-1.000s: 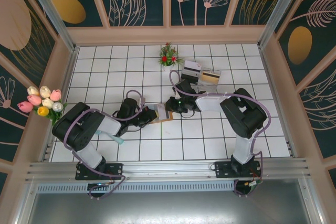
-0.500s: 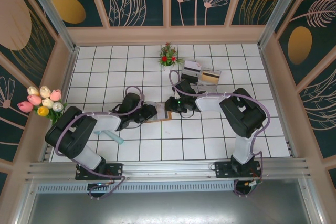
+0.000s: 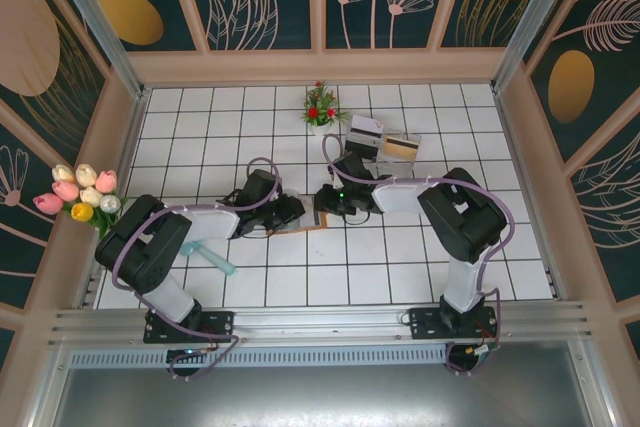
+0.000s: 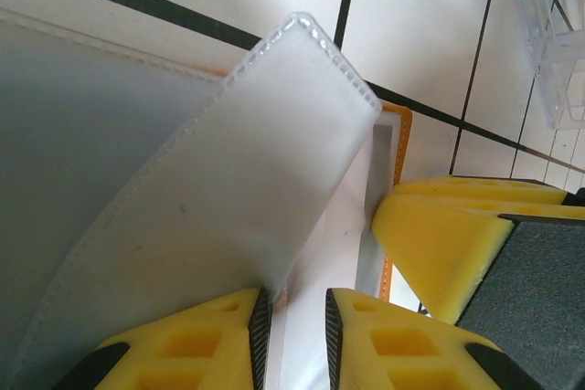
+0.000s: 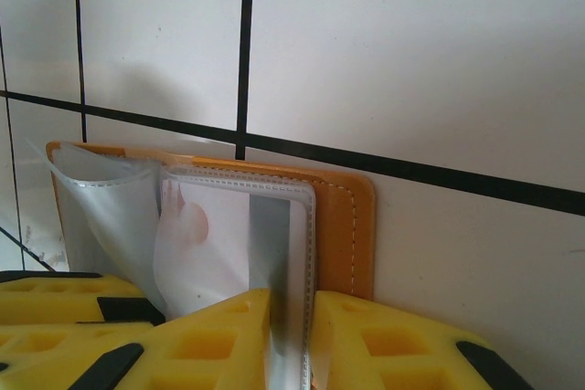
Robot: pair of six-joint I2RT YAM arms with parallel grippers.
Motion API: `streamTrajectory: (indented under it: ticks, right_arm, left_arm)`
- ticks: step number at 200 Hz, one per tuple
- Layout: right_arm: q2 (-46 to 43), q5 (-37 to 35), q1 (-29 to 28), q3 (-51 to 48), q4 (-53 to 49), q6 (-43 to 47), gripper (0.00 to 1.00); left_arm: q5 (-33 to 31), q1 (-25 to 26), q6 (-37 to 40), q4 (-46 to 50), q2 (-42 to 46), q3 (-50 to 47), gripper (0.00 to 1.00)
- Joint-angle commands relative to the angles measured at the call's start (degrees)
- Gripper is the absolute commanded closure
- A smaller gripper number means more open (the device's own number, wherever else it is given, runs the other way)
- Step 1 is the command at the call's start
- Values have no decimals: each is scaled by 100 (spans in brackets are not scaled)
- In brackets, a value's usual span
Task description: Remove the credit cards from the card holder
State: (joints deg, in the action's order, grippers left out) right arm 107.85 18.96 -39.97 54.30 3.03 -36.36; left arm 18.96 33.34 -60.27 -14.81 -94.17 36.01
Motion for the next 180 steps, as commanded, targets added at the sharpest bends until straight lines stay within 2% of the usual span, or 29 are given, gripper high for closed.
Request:
streamTrajectory:
  ticks: [1, 83, 115, 142, 180]
  right_arm:
    - [1118, -727, -93, -649, -1480, 50, 76]
    - [1134, -743, -93, -683, -1500, 51, 77]
    - [1143, -731, -99, -664, -1516, 52, 76]
    - [1142, -745, -98, -640, -1544, 57, 77]
    - [1136, -738, -99, -647, -1534, 59, 77]
  left_arm:
    - [-21, 5, -31, 320, -557, -217, 73]
    - [1186, -223, -25, -2406, -664, -1253, 81]
    - [1227, -224, 368, -2490, -524, -1237, 85]
    - [1237, -230, 727, -2419, -458, -1203, 84]
    - [1381, -224, 727, -2544, -750, -1144, 84]
